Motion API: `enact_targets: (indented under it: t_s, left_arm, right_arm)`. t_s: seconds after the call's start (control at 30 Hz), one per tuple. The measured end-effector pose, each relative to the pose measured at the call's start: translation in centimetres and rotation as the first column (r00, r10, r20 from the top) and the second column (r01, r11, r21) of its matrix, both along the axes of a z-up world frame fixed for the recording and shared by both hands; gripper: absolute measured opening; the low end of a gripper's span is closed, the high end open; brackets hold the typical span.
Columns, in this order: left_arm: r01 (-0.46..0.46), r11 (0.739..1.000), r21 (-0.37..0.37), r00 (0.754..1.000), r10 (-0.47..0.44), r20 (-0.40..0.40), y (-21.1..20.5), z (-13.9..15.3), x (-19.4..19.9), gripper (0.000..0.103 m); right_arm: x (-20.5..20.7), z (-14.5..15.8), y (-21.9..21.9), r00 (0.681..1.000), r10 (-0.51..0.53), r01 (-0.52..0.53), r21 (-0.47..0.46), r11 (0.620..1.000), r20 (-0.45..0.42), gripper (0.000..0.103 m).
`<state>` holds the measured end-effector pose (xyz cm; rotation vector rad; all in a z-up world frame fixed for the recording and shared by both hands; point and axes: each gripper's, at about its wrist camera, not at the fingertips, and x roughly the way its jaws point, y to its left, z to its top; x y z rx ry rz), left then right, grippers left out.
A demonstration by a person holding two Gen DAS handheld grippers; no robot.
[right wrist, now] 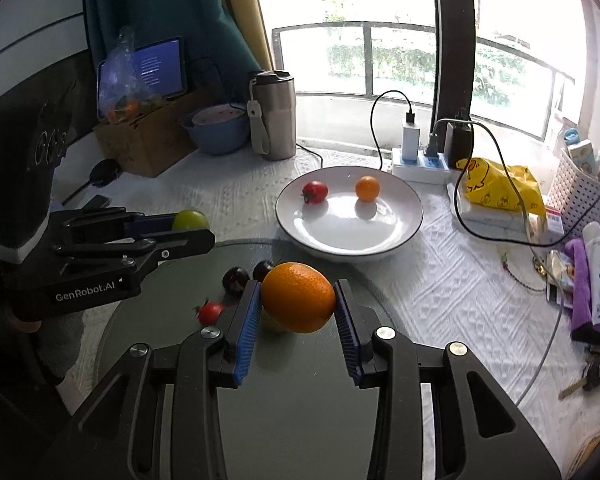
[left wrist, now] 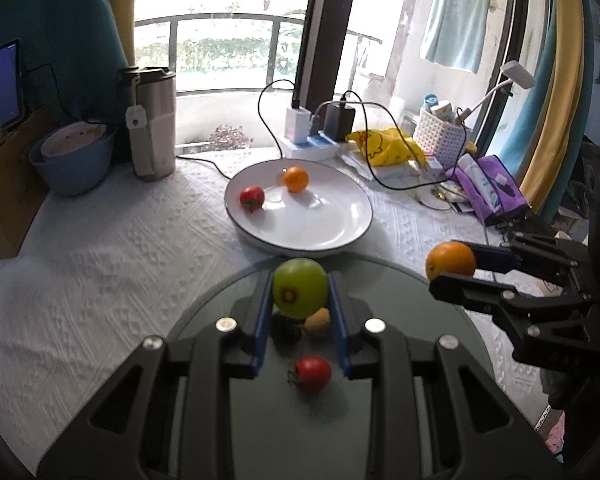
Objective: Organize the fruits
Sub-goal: 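Carry the orange and green tomato onto the white plate with both tools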
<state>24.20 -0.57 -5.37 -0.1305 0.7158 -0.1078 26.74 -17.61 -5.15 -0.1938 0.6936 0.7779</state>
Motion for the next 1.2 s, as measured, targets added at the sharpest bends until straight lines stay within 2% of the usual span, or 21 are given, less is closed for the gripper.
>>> enact_targets:
  t_s: [0.63, 0.93, 1.2]
  left_arm:
    - [0.066, 0.998, -0.002, 0.998, -0.066, -0.002, 1.3, -1.3, 7.8, 0.028]
    - [0.084, 0.996, 0.005, 0.995, -0.083, -0.046, 2.2, -2.6, 11.7, 0.028]
    - [0.085, 0.996, 0.001, 0.994, -0.085, -0.074, 2.4, -4.2, 13.2, 0.028]
  right_arm:
    - [6.8, -1.3, 3.3, 0.999, -0.003, 0.002, -0.024, 1.000, -0.038, 0.039]
    - [10.1, -2.6, 4.9, 0.998, -0.001, -0.001, -0.034, 0.999, -0.068, 0.039]
    - [11.8, -4.4, 5.7, 0.992, -0.003, 0.001, -0.020, 1.000, -0.124, 0.039]
